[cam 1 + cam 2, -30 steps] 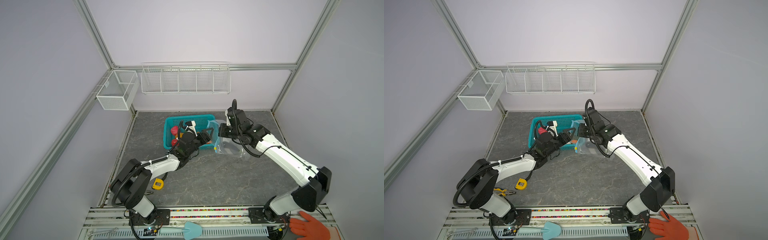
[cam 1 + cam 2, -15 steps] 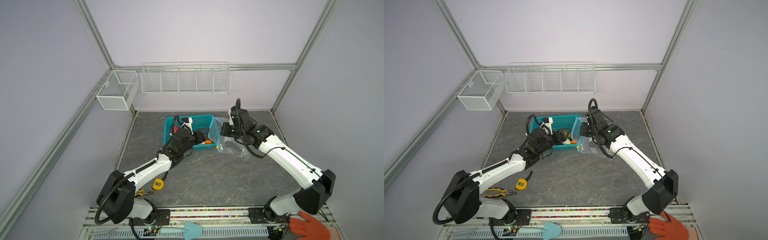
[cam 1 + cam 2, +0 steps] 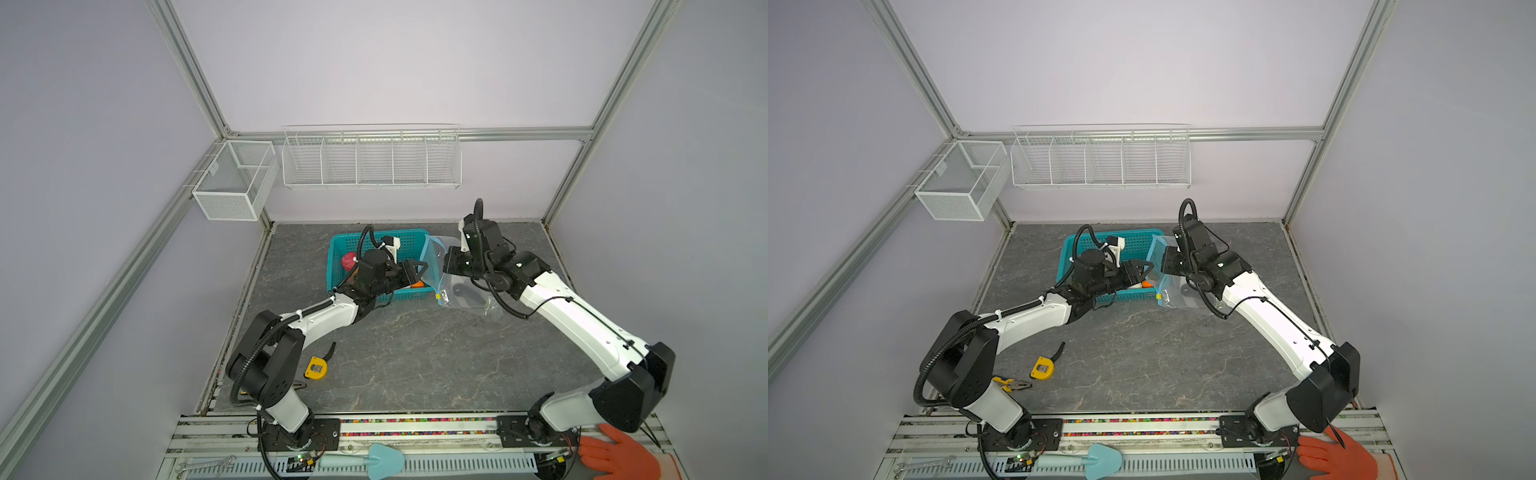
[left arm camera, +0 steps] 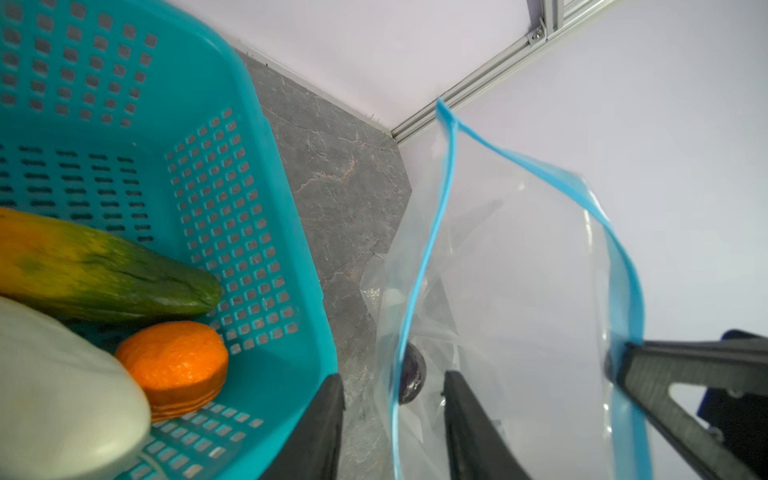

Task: Place the food in the zip-top bag and seal the zipper
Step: 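Open the left gripper to drop the eggplant into the bag, then withdraw the left gripper from the bag and move over the basket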

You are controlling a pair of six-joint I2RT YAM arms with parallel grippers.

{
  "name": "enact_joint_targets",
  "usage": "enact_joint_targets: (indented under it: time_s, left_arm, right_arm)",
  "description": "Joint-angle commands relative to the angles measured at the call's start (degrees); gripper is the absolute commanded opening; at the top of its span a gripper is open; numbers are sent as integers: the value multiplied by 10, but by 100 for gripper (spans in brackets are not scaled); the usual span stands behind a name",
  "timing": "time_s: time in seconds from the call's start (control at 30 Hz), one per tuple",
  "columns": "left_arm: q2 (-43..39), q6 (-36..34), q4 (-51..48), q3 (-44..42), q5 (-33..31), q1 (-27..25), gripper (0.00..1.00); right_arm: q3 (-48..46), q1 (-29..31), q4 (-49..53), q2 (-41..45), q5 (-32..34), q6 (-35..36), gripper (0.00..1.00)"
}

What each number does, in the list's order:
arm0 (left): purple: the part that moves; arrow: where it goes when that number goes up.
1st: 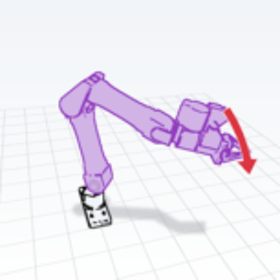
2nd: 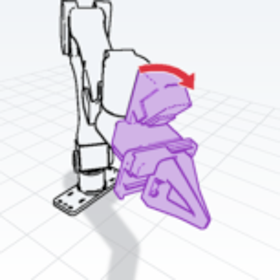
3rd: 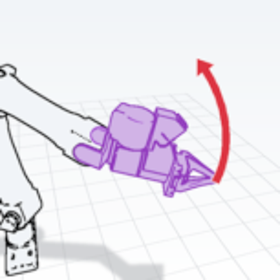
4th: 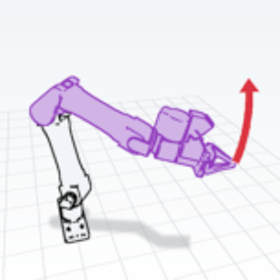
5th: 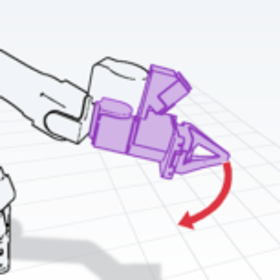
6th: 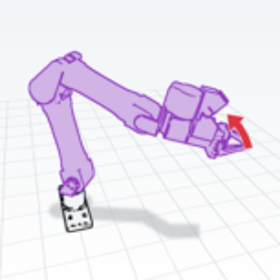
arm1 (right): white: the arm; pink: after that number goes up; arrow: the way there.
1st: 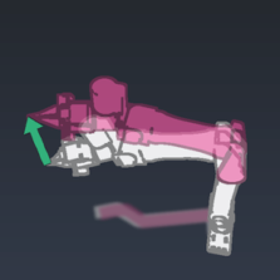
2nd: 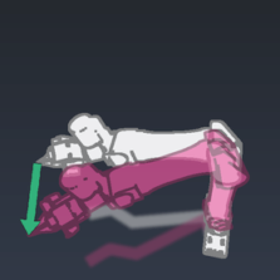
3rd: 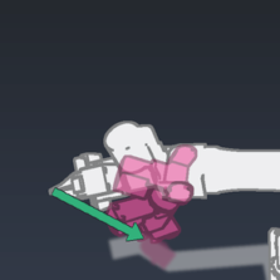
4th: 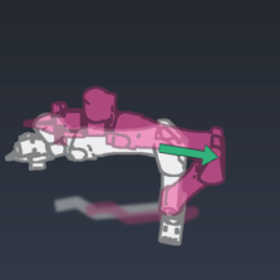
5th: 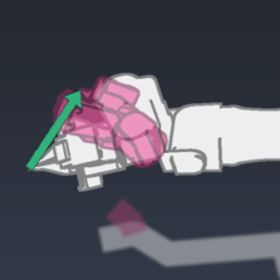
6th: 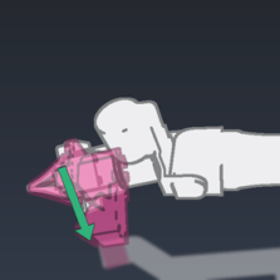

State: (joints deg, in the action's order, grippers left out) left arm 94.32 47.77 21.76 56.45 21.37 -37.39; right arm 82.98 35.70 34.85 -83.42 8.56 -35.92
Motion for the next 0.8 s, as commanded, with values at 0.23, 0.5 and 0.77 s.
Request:
enact_joint_targets:
  time_s: [0.23,0.5,0.77]
  left_arm:
    - [20,32,39,29,32,0,11]
    - [-11,-7,-18,20,8,-2,18]
    - [-68,-97,-181,33,-80,6,41]
  right_arm:
    - [11,-3,12,5,7,17,6]
    - [1,-3,32,0,25,23,6]
    - [-15,-3,33,1,25,20,6]
